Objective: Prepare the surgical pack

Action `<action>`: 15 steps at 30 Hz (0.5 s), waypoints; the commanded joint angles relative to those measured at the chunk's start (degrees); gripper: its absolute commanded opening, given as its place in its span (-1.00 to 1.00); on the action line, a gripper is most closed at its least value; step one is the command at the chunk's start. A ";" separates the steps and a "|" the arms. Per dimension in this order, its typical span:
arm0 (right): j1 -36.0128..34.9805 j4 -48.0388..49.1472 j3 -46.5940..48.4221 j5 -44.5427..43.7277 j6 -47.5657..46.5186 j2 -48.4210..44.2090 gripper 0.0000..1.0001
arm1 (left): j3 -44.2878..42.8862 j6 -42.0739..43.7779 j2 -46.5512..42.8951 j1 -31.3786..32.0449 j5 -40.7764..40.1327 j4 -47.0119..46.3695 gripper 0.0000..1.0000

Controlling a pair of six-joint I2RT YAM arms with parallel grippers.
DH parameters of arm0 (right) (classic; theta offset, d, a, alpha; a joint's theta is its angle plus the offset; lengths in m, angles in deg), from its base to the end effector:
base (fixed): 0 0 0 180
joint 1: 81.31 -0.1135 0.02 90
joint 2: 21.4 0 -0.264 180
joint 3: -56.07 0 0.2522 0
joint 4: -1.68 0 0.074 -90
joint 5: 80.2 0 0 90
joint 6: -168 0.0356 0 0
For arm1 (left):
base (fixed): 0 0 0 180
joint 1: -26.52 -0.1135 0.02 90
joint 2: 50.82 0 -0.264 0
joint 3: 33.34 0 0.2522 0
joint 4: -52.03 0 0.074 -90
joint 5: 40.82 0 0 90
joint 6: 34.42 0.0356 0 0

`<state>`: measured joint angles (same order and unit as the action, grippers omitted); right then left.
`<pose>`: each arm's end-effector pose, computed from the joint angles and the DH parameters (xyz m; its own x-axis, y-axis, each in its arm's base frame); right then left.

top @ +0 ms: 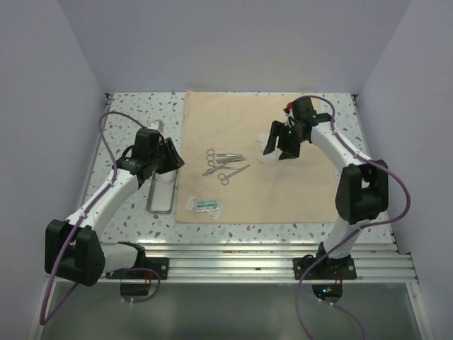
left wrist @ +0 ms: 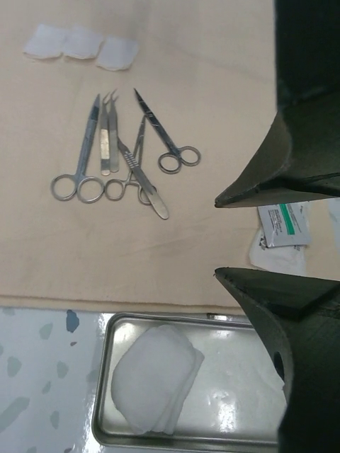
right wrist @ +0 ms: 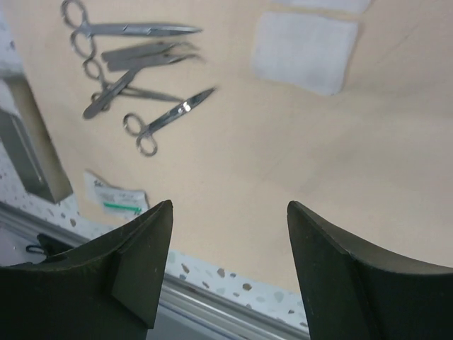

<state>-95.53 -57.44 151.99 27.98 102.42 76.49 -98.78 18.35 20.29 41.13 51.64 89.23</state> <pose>0.3466 0.0993 0.2719 -0.9296 0.1696 -0.3273 0.0052 0.8937 0.4486 0.2568 -0.0685 0.2638 -0.6951 -0.4435 -0.5659 -0.1734 0.8673 -0.4667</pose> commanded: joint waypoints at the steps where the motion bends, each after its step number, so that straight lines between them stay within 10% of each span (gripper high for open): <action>1: 1.82 5.72 5.46 -2.00 -0.25 6.06 0.35 | -2.11 11.39 1.05 0.33 7.47 0.91 -0.14; 15: 2.79 11.00 5.65 -6.40 -4.47 17.07 0.23 | -2.80 20.27 3.68 0.51 14.42 2.57 0.05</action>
<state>-92.91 -49.16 156.07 22.73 99.93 92.11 -98.81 34.11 23.66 41.33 64.25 90.34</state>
